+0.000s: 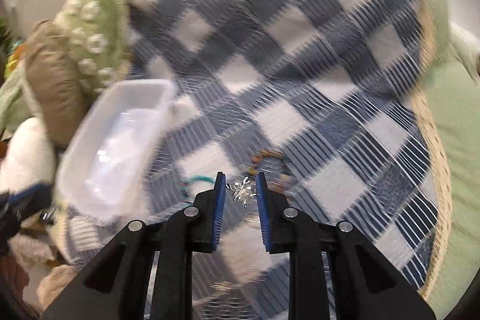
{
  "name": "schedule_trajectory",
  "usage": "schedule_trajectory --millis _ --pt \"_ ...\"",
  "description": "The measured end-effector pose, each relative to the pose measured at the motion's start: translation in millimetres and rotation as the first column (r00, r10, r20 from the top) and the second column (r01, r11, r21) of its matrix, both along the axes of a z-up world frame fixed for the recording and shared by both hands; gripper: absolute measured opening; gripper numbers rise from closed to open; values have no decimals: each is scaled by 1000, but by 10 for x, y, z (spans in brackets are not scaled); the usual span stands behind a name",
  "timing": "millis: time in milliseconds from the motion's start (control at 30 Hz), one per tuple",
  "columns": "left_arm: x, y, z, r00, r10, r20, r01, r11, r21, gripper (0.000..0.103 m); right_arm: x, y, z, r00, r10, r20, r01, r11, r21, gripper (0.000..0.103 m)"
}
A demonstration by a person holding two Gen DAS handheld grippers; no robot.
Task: Organize jewelry
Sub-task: 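Carry both held pieces into the white tray and open both grippers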
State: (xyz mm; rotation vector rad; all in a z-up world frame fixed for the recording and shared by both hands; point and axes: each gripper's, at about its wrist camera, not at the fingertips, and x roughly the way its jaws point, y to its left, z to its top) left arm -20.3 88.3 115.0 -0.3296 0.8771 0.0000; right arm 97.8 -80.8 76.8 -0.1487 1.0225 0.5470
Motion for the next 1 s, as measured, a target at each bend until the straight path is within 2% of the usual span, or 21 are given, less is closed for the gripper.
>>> schedule_trajectory --millis 167,367,700,867,1000 --pt "49 350 303 999 45 30 -47 997 56 5 -177 695 267 994 102 30 -102 995 9 21" --pt "85 713 97 995 97 -10 -96 993 74 5 -356 1383 225 985 171 10 -170 985 -10 21" --pt "215 1150 -679 972 160 -171 -149 986 80 5 -392 1855 -510 979 169 -115 -178 982 -69 21" --pt "335 1257 -943 958 160 -239 -141 986 94 5 -348 1944 -840 975 161 -150 -180 976 -121 21" --pt "386 1330 -1080 946 179 -270 -155 982 108 5 -334 1957 -951 976 152 -154 -174 974 -144 21"
